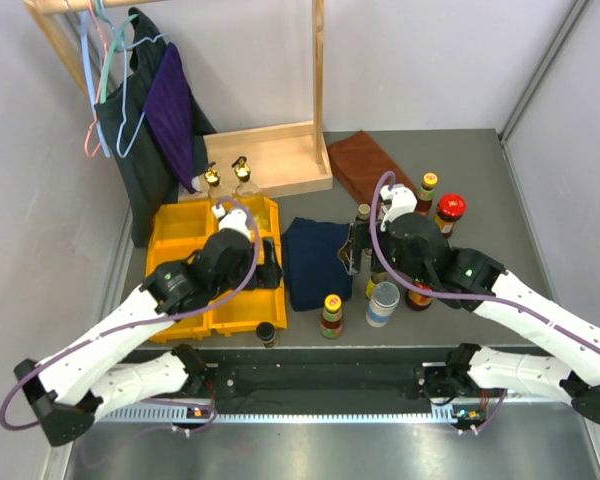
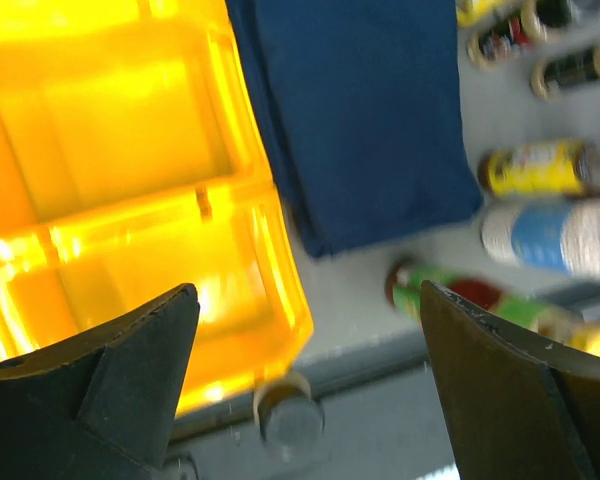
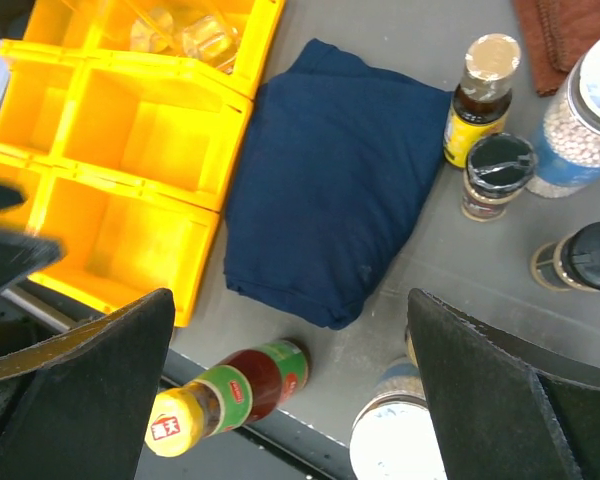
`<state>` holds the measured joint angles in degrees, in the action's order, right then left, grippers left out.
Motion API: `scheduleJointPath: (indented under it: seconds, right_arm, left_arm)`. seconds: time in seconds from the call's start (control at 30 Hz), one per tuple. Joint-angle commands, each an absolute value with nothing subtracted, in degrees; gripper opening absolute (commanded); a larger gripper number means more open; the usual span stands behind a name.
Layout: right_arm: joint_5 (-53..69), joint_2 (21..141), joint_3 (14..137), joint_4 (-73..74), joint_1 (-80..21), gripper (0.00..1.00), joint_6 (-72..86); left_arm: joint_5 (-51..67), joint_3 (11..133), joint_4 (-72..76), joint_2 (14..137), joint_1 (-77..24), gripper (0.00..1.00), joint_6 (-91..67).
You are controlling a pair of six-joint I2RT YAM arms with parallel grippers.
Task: Organize the condiment bottles
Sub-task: Pick up the bottle from the center of the board.
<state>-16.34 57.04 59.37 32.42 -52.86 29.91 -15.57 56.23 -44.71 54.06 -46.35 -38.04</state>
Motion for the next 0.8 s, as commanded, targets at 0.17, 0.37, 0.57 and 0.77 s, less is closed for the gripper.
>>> scheduleJointPath:
  seconds: [0.17,0.37,0.57,0.77]
  right_arm:
    - [-18.72,56.78,61.96,33.58,-53.26,0.99,27.51]
    - [-18.72,56.78,60.82,32.96,-53.26,0.99,28.13]
    - [-19.34,56.52,60.91,33.75,-53.26,0.99,27.86]
    - [-19.34,56.25,60.56,33.40,-53.26,0.99,28.04]
  left_arm:
    - [-7.03,51.95,-59.06,47.02,-49.04,0.88,-43.06]
    - [-6.33,49.40,-59.33,48.51,-50.36,0.81,-44.47]
    - [-5.27,48.87,-58.80,50.45,-53.17,0.78,-45.26]
    - [-5.18,47.99,-57.39,52.99,-57.82,0.79,-46.84]
